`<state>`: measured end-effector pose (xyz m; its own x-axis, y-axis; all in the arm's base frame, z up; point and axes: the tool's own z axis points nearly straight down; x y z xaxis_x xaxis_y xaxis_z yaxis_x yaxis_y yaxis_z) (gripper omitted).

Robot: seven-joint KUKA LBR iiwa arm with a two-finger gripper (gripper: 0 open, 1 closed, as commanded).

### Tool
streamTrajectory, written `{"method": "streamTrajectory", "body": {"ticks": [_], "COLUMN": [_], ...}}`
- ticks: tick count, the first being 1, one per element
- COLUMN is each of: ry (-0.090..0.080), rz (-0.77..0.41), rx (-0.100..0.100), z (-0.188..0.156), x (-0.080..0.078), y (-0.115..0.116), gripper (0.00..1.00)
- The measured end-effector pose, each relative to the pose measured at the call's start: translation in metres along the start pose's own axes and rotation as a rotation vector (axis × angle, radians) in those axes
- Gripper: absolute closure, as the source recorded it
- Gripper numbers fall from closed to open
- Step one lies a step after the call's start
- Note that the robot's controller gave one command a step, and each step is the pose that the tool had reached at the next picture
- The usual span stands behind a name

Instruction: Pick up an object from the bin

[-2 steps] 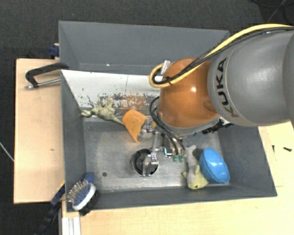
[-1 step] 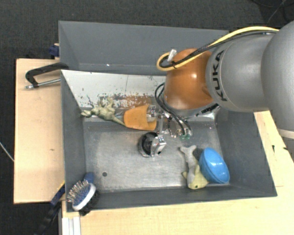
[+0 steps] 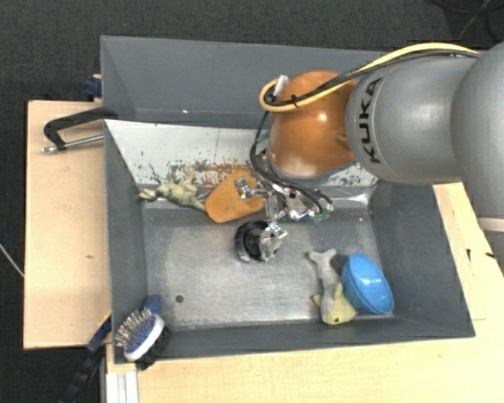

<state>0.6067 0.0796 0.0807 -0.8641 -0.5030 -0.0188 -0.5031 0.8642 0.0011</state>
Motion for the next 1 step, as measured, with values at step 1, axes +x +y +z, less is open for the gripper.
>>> {"method": "streamTrajectory", "body": {"ticks": [1], "ry": [0.0], "rz": [-0.387], "rx": [-0.003], "z": [0.0003], "x": [-0.0041], "y": [0.009], "gripper": [0.0]}}
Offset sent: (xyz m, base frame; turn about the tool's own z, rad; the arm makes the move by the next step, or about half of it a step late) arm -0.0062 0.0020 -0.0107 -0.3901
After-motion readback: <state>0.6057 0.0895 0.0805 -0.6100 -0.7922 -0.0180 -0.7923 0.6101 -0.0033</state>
